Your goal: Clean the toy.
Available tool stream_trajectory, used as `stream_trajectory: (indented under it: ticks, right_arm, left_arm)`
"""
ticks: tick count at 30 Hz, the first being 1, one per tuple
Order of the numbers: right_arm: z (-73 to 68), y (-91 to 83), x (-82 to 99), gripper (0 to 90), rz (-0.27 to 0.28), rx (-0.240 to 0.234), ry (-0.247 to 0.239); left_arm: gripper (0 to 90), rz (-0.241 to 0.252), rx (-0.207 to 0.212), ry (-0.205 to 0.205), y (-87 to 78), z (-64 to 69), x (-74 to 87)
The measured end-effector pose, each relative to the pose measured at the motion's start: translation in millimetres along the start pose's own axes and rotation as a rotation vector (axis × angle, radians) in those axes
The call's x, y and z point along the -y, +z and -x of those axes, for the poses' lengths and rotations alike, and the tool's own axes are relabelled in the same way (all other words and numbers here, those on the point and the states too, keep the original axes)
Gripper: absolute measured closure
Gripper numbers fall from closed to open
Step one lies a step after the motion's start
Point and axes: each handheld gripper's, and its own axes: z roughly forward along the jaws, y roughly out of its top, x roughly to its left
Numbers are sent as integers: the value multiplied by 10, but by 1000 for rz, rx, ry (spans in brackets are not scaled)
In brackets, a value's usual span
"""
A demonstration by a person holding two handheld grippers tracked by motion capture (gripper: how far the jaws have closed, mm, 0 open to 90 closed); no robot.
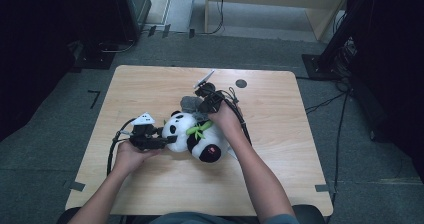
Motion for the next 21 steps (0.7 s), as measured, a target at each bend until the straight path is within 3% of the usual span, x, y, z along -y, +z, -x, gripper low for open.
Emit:
stream_trajectory:
  ticks: [5, 7, 8, 9, 11, 13, 15, 16, 19, 21]
  right_arm:
    - [124, -124, 21, 780, 37, 6, 49]
    - [147, -240, 35, 780, 85, -15, 66]
    - [120, -367, 38, 780, 137, -42, 60]
    - [120, -367, 38, 780, 137, -42, 60]
    - [-22, -530, 29, 780, 200, -92, 24]
    - [-93, -568, 29, 780, 210, -104, 9]
    - [-322, -617, 32, 780, 229, -133, -56]
    - [-322, -617, 32, 780, 229, -133, -56]
    - [-533, -570, 46, 780, 231, -182, -96]
    - [-727, -436, 76, 780, 190, -212, -132]
  left_arm:
    - [423, 9, 16, -7, -11, -21, 19]
    - [426, 13, 12, -13, -12, -19, 14]
    - [433, 13, 5, -18, -14, -12, 0]
    - [438, 13, 5, -18, -14, -12, 0]
    - [441, 16, 1, -26, -14, -5, -17]
    - [443, 18, -1, -27, -14, -3, -20]
    - [444, 20, -3, -28, -15, 0, -24]
    - [444, 20, -3, -28, -15, 0, -24]
    - [444, 20, -5, -28, -16, 1, -25]
    - [441, 21, -3, -29, -16, -5, -24]
